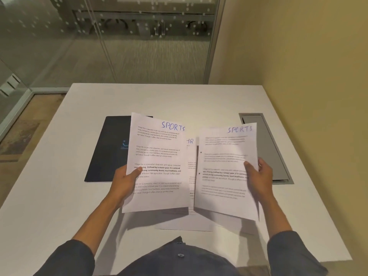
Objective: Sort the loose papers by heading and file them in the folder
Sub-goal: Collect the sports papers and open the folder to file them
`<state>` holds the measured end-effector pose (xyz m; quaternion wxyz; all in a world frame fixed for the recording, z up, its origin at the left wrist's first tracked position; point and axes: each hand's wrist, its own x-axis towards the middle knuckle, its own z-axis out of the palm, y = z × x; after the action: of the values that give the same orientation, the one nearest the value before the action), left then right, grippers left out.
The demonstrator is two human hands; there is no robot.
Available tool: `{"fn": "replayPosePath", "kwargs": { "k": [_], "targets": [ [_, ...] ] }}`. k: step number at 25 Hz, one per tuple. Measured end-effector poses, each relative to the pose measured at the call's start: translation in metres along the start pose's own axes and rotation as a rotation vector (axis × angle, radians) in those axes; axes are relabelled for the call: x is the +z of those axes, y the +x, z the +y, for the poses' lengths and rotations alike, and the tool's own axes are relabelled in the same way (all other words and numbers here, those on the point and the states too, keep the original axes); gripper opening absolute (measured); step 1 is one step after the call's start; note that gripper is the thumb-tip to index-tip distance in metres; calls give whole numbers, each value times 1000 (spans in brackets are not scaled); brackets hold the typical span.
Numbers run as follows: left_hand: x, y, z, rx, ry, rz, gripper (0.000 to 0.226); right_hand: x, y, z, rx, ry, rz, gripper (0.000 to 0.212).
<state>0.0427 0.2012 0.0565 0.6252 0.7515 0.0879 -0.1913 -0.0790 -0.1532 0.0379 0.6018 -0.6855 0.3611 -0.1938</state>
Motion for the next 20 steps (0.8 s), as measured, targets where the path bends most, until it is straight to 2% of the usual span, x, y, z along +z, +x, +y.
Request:
{"fn": "replayPosePath", "kwargs": {
  "k": [5,10,16,20],
  "targets": [
    [33,-5,5,27,46,-44,22,-42,10,-29,115,235,8,19],
    [82,-17,16,21,-24,-167,20,-49,12,-27,194,240,-97,17],
    [135,-39,35,-16,-155,-346,26,-43,24,-14,298,304,-155,25],
    [162,-52,39,34,-138,-407,19,-47,30,-15,306,336,-278,33]
  ]
}}
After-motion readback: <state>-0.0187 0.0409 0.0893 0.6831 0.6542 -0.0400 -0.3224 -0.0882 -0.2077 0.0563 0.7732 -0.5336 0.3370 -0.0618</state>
